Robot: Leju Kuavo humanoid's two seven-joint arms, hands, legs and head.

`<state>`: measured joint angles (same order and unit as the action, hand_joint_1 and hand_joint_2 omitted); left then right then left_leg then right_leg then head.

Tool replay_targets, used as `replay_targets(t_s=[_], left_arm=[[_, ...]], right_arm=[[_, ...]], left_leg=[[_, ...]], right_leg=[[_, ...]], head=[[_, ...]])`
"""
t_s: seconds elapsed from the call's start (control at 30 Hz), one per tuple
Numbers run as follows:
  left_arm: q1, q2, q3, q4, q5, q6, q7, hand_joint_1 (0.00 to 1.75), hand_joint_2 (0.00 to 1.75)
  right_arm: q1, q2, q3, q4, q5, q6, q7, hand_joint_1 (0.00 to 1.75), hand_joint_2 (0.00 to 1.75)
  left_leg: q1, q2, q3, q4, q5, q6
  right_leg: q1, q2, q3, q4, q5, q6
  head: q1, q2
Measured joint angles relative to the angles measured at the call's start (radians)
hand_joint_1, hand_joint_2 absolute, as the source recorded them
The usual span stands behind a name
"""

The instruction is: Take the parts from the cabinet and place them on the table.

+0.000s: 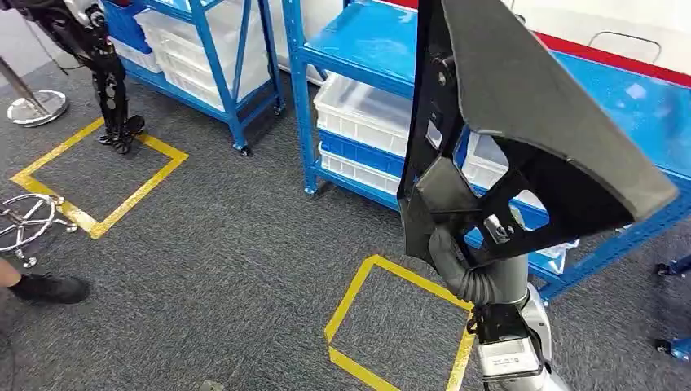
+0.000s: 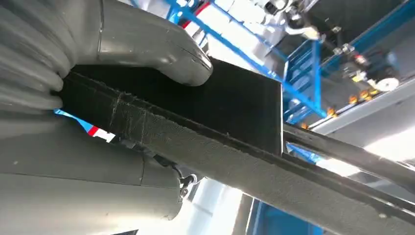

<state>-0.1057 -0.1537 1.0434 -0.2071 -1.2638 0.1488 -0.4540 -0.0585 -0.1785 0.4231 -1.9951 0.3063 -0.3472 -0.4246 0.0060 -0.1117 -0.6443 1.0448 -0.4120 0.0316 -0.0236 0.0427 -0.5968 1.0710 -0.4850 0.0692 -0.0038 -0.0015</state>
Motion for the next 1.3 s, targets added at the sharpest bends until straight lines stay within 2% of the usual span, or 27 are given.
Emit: replay_targets(t_s=[0.03, 0.17, 0.2, 0.23, 0.27, 0.33, 0.37, 0.4, 0.47, 0.5, 0.53, 0.57, 0.67, 0.7, 0.73, 0.77, 0.8, 0.87, 0.9, 0.97, 1.0, 1.03, 1.07, 1.17, 1.2, 1.23, 1.3], left_arm=[[0.0, 0.002, -0.003, 0.0, -0.003, 0.0, 0.0, 0.0, 1.75], [0.017, 0.009, -0.008, 0.0, -0.003, -0.004, 0.002, 0.0, 1.75], [0.02, 0.011, -0.008, 0.0, -0.003, -0.006, 0.004, 0.0, 1.75], [0.021, 0.011, -0.008, 0.0, -0.002, -0.011, 0.012, 0.0, 1.75], [0.02, 0.012, -0.008, 0.0, -0.002, -0.013, 0.014, 0.0, 1.75], [0.02, 0.013, -0.008, 0.0, 0.0, -0.018, 0.015, 0.0, 1.75], [0.021, 0.013, -0.008, 0.0, 0.001, -0.019, 0.015, 0.0, 1.75], [0.023, 0.013, -0.008, 0.0, 0.001, -0.018, 0.015, 0.0, 1.75], [0.027, 0.015, -0.008, 0.0, 0.009, -0.017, 0.015, 0.0, 1.75], [0.027, 0.016, -0.008, 0.0, 0.012, -0.017, 0.019, 0.0, 1.75], [0.026, 0.016, -0.008, 0.0, 0.015, -0.021, 0.025, 0.0, 1.75], [0.025, 0.017, -0.008, 0.0, 0.017, -0.025, 0.035, 0.0, 1.75], [0.033, 0.024, -0.005, 0.0, 0.017, -0.03, 0.078, 0.0, 1.75], [0.033, 0.026, -0.003, 0.0, 0.018, -0.031, 0.083, 0.0, 1.75], [0.035, 0.026, -0.001, 0.0, 0.021, -0.035, 0.084, 0.0, 1.75], [0.033, 0.028, 0.0, 0.0, 0.022, -0.035, 0.085, 0.0, 1.75], [0.031, 0.028, 0.0, 0.0, 0.022, -0.037, 0.085, 0.0, 1.75], [0.031, 0.027, 0.001, 0.0, 0.029, -0.052, 0.085, 0.0, 1.75], [0.033, 0.027, 0.004, 0.0, 0.029, -0.053, 0.085, 0.0, 1.75], [0.038, 0.027, 0.005, 0.001, 0.02, -0.038, 0.068, 0.0, 1.75], [0.04, 0.024, 0.005, 0.0, 0.008, -0.019, 0.053, 0.0, 1.75], [0.041, 0.021, 0.002, 0.0, -0.003, -0.007, 0.043, 0.0, 1.75], [0.041, 0.02, -0.001, 0.001, -0.01, -0.009, 0.044, 0.0, 1.75], [0.058, 0.014, -0.015, 0.002, -0.043, -0.029, 0.047, 0.0, 1.75], [0.063, 0.014, -0.021, 0.003, -0.051, -0.039, 0.056, 0.0, 1.75], [0.065, 0.01, -0.027, 0.006, -0.06, -0.046, 0.066, 0.0, 1.75], [0.066, 0.01, -0.037, 0.009, -0.067, -0.062, 0.088, 0.0, 1.75]], right_arm=[[0.001, -0.002, 0.002, 0.0, 0.001, 0.0, 0.0, 1.75, 1.75], [0.013, -0.003, 0.006, -0.001, 0.005, 0.0, -0.002, 1.75, 1.75], [0.013, -0.003, 0.006, -0.002, 0.005, 0.0, -0.003, 1.75, 1.75], [0.021, -0.003, 0.007, -0.003, 0.008, 0.0, -0.005, 1.75, 1.75], [0.028, -0.003, 0.007, -0.008, 0.008, 0.0, -0.008, 1.75, 1.75], [0.039, -0.003, 0.007, -0.008, 0.008, -0.002, -0.009, 1.75, 1.75], [0.046, -0.003, 0.007, -0.008, 0.008, -0.002, -0.011, 1.75, 1.75], [0.053, -0.003, 0.008, -0.008, 0.009, -0.002, -0.013, 1.75, 1.75], [0.064, -0.003, 0.008, -0.008, 0.007, -0.002, -0.022, 1.75, 1.75], [0.07, -0.003, 0.008, -0.008, 0.002, -0.002, -0.029, 1.75, 1.75], [0.079, -0.003, 0.008, -0.01, -0.001, -0.002, -0.036, 1.75, 1.75], [0.086, -0.003, 0.006, -0.012, -0.006, 0.0, -0.042, 1.75, 1.75], [0.096, 0.0, 0.005, -0.012, -0.011, 0.016, -0.057, 1.75, 1.75], [0.098, 0.0, 0.004, -0.014, -0.011, 0.017, -0.059, 1.75, 1.75], [0.1, 0.001, 0.003, -0.015, -0.013, 0.018, -0.06, 1.75, 1.75], [0.106, 0.001, 0.0, -0.018, -0.013, 0.018, -0.064, 1.75, 1.75], [0.114, -0.001, -0.003, -0.019, -0.012, 0.018, -0.065, 1.75, 1.75], [0.129, -0.002, -0.009, -0.019, -0.012, 0.019, -0.065, 1.75, 1.75], [0.134, -0.002, -0.01, -0.019, -0.012, 0.019, -0.065, 1.75, 1.75], [0.137, -0.003, -0.013, -0.021, -0.012, 0.021, -0.066, 1.75, 1.75], [0.143, -0.003, -0.015, -0.024, -0.011, 0.021, -0.066, 1.75, 1.75], [0.154, -0.004, -0.019, -0.033, -0.007, 0.02, -0.066, 1.75, 1.75], [0.169, -0.007, -0.021, -0.042, -0.004, 0.019, -0.069, 1.75, 1.75], [0.205, -0.017, -0.021, -0.071, 0.012, 0.02, -0.077, 1.75, 1.75], [0.214, -0.019, -0.021, -0.081, 0.02, 0.022, -0.077, 1.75, 1.75], [0.218, -0.021, -0.021, -0.09, 0.026, 0.027, -0.076, 1.75, 1.75], [0.224, -0.021, -0.018, -0.099, 0.029, 0.034, -0.076, 1.75, 1.75]], left_leg=[[-0.007, -0.011, -0.003, 0.003, 0.001, -0.006], [-0.002, -0.041, -0.013, -0.007, 0.013, -0.029], [0.0, -0.018, -0.015, 0.004, 0.005, -0.03], [-0.009, 0.047, -0.032, 0.041, -0.026, -0.035], [-0.007, 0.078, -0.061, 0.105, -0.065, -0.039], [-0.001, 0.101, -0.132, 0.258, -0.132, -0.044], [0.0, 0.104, -0.15, 0.299, -0.141, -0.046], [0.002, 0.107, -0.145, 0.291, -0.128, -0.048], [0.006, 0.122, -0.066, 0.152, -0.055, -0.047], [0.006, 0.154, -0.015, 0.066, -0.022, -0.045], [-0.004, 0.204, 0.01, 0.021, -0.033, -0.047], [-0.008, 0.189, 0.009, 0.011, -0.027, -0.033], [-0.017, 0.152, -0.002, 0.008, -0.024, -0.018], [-0.007, 0.137, 0.006, 0.0, -0.017, -0.007], [-0.007, 0.123, 0.006, -0.002, -0.015, -0.004], [-0.005, 0.114, 0.005, -0.002, -0.012, 0.005], [-0.004, 0.098, 0.004, -0.002, -0.012, 0.009], [-0.005, 0.062, 0.001, -0.002, -0.01, 0.011], [-0.005, 0.046, 0.001, -0.002, -0.009, 0.012], [-0.004, 0.016, 0.001, -0.002, -0.005, 0.008], [-0.002, 0.001, 0.001, -0.002, -0.003, 0.005], [-0.002, -0.013, 0.0, -0.001, 0.0, 0.001], [-0.011, -0.029, -0.003, 0.004, -0.002, -0.005], [-0.006, -0.056, -0.009, -0.008, 0.011, -0.024], [-0.003, -0.064, -0.013, -0.003, 0.007, -0.027], [-0.01, -0.002, -0.019, 0.017, -0.013, -0.028], [-0.009, 0.082, -0.071, 0.137, -0.09, -0.036]], right_leg=[[-0.001, 0.031, 0.016, -0.041, 0.005, -0.005], [0.007, -0.013, 0.024, -0.046, 0.019, -0.031], [-0.006, -0.026, 0.025, -0.051, 0.024, -0.039], [-0.002, -0.036, 0.027, -0.051, 0.022, -0.044], [0.001, -0.049, 0.028, -0.051, 0.02, -0.051], [0.007, -0.078, 0.029, -0.051, 0.018, -0.054], [0.008, -0.093, 0.029, -0.051, 0.017, -0.055], [0.008, -0.107, 0.03, -0.051, 0.016, -0.056], [0.007, -0.133, 0.035, -0.051, 0.013, -0.056], [0.007, -0.143, 0.04, -0.05, 0.008, -0.051], [0.011, -0.153, 0.042, -0.051, 0.005, -0.046], [0.024, -0.165, 0.041, -0.045, 0.0, -0.038], [0.02, -0.198, 0.047, -0.052, 0.001, -0.03], [0.02, -0.195, 0.037, -0.048, -0.008, -0.022], [0.013, -0.131, 0.032, -0.022, -0.023, -0.022], [0.011, -0.086, 0.004, 0.04, -0.053, -0.029], [0.011, -0.063, -0.034, 0.116, -0.083, -0.035], [0.011, -0.049, -0.108, 0.255, -0.124, -0.037], [0.011, -0.047, -0.115, 0.26, -0.117, -0.031], [0.009, -0.04, -0.064, 0.141, -0.06, -0.013], [0.005, -0.018, -0.015, 0.045, -0.026, -0.004], [-0.003, 0.034, 0.026, -0.027, -0.01, -0.001], [0.002, 0.04, 0.029, -0.044, -0.006, -0.013], [0.009, 0.004, 0.039, -0.043, 0.002, -0.031], [-0.007, -0.012, 0.037, -0.051, 0.008, -0.041], [-0.003, -0.024, 0.041, -0.051, 0.011, -0.044], [0.001, -0.047, 0.041, -0.051, 0.008, -0.054]], head=[[-0.001, 0.0], [-0.002, 0.0], [-0.002, 0.0], [-0.008, 0.0], [-0.015, 0.0], [-0.014, 0.0], [-0.014, 0.0], [-0.014, 0.0], [-0.014, 0.0], [-0.015, 0.0], [-0.015, 0.0], [-0.015, 0.0], [-0.017, 0.0], [-0.018, 0.0], [-0.012, 0.0], [-0.013, 0.0], [-0.006, 0.0], [-0.006, 0.0], [-0.007, 0.0], [-0.006, 0.0], [-0.008, 0.0], [-0.006, 0.0], [-0.006, 0.0], [-0.008, 0.0], [-0.008, 0.0], [-0.011, 0.0], [-0.028, 0.0]])
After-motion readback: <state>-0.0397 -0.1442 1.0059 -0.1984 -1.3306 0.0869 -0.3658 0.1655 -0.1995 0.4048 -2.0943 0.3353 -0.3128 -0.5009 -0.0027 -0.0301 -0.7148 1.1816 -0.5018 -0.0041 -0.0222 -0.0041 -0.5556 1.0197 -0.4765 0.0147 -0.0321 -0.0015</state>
